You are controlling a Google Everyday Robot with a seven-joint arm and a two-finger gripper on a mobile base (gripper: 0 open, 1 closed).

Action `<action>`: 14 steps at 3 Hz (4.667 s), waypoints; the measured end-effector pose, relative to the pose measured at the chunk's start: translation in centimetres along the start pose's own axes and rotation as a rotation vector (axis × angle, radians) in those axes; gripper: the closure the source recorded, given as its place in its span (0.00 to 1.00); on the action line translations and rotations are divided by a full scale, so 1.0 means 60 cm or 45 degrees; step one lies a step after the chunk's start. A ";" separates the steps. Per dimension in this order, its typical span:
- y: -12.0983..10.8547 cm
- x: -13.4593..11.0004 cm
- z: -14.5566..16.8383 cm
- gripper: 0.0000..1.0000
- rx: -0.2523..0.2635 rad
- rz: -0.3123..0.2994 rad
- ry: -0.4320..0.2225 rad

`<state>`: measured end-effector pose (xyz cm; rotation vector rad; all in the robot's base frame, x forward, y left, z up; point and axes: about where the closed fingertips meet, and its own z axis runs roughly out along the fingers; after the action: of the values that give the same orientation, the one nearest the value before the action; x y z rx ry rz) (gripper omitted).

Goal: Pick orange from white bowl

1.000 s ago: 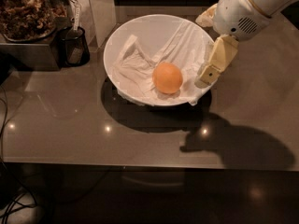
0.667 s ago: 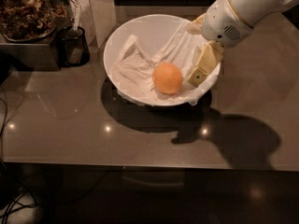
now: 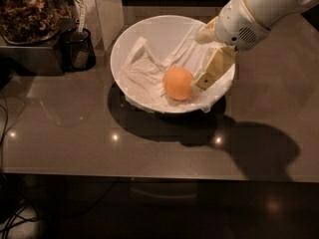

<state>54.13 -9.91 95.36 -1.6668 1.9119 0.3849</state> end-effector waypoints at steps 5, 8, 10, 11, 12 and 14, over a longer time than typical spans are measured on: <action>-0.041 0.006 0.068 0.12 -0.104 0.002 -0.034; -0.037 0.002 0.169 0.14 -0.267 0.003 -0.099; -0.041 0.014 0.182 0.34 -0.267 0.009 -0.066; -0.041 0.024 0.187 0.57 -0.270 0.012 -0.031; -0.040 0.037 0.187 0.80 -0.270 0.016 -0.009; -0.029 0.025 0.167 1.00 -0.275 -0.022 -0.040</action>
Offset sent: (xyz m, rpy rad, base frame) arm 0.0086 0.0079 -0.0069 0.0229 0.0233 0.0236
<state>57.99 -5.86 86.76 -1.8004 1.8865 0.6265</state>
